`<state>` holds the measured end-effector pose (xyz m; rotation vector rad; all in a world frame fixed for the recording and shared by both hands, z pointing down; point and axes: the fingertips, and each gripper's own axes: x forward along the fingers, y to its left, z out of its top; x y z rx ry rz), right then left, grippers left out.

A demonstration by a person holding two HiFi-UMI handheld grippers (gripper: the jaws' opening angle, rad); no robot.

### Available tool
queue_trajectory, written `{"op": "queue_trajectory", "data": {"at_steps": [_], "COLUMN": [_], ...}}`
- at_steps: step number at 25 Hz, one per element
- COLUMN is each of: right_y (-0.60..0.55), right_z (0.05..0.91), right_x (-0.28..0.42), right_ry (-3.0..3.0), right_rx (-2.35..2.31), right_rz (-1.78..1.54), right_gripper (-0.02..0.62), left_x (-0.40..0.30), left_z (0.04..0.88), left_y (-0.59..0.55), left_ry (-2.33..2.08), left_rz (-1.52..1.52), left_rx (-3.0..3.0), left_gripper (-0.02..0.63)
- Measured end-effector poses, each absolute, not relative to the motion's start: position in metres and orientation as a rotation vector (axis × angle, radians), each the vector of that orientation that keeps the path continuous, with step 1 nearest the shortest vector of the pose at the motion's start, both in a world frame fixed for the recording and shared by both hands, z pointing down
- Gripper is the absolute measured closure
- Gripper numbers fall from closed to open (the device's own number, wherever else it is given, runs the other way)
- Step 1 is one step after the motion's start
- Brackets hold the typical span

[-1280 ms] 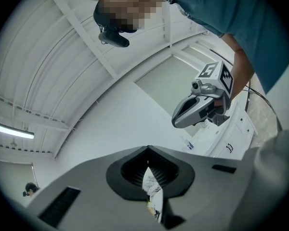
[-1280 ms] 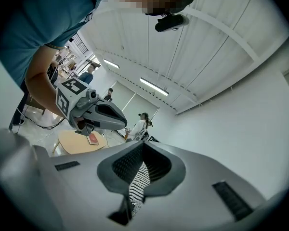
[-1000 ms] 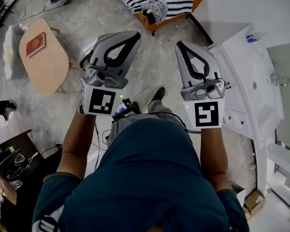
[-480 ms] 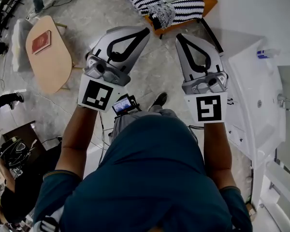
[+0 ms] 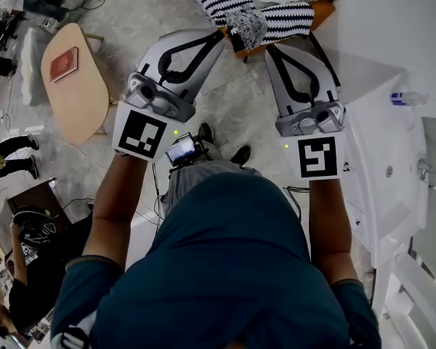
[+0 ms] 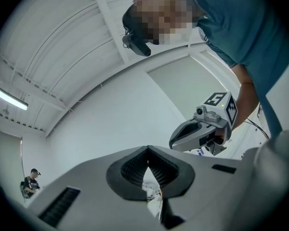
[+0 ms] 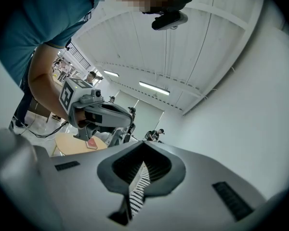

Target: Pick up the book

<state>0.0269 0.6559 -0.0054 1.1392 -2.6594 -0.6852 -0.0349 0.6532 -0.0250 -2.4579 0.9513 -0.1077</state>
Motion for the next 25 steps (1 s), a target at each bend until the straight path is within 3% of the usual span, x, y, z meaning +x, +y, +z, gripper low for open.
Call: {"op": "queue_trajectory", "data": {"at_steps": [25], "right_y": [0.477], "right_z": [-0.005], "right_x": [-0.042], "right_ry": [-2.491], "right_rx": [1.311], "right_rz": [-0.646], "right_gripper": [0.583], "left_x": [-0.113], "left_z": [-0.023], "left_y": [0.459], "left_ry": [0.825], "left_rz": [-0.005], "left_rx": [-2.516], "left_gripper": [0.603]}}
